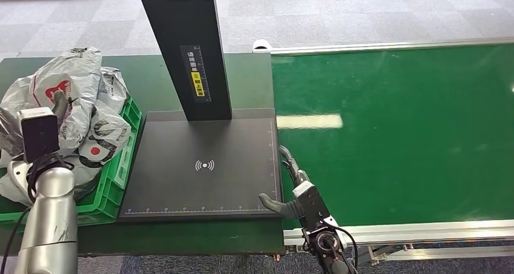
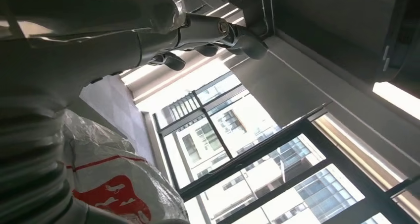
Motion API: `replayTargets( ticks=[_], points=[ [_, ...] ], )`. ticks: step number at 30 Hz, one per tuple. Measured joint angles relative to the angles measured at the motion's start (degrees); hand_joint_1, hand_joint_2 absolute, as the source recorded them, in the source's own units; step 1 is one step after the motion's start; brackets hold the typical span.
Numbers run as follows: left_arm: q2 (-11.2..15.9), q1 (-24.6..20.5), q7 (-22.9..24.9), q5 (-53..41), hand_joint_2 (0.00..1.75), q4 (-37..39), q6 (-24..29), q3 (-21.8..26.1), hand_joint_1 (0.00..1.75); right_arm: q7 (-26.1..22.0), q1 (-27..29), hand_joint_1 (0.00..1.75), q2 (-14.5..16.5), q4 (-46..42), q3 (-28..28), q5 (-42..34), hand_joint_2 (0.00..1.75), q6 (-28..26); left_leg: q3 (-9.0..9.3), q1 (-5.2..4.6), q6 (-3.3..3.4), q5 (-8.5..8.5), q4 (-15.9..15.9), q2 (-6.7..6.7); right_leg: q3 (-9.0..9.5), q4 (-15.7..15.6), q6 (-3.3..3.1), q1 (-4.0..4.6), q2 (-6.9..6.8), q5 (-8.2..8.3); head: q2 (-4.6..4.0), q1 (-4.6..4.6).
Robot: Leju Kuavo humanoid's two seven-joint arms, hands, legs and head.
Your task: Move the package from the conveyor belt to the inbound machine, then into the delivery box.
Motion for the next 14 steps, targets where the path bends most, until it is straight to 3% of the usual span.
replayTargets(
  ticks=[4, 8, 14],
  points=[
    [-0.84, 1.76, -0.68, 0.40, 1.75, -3.69, 0.87, -1.07, 0.00, -0.10, -0.97, 0.00, 0.00, 0.76, 0.05, -0.14, 1.75, 0.00, -0.01, 0.00, 0.00, 0.00, 0.00, 0.00, 0.00, 0.00, 0.00, 0.00, 0.00, 0.00, 0.00, 0.02],
    [-2.24, 4.01, -5.30, 5.59, 1.75, -8.50, 1.31, -1.85, 0.00, -0.41, -1.97, 0.00, 0.04, 1.70, 0.06, -0.17, 1.75, -0.01, -0.02, -0.01, 0.00, -0.01, 0.00, -0.01, -0.01, -0.01, 0.01, 0.00, 0.00, -0.01, 0.00, 0.01],
    [-3.85, 6.13, -8.27, 10.63, 1.75, -13.55, -1.34, -3.25, 0.00, -1.07, -2.63, 0.00, 0.15, 2.39, 0.04, -0.40, 1.75, -0.04, -0.03, -0.01, 0.00, -0.01, 0.00, -0.02, -0.01, -0.02, 0.01, -0.01, -0.01, -0.01, 0.00, 0.00]
  ],
)
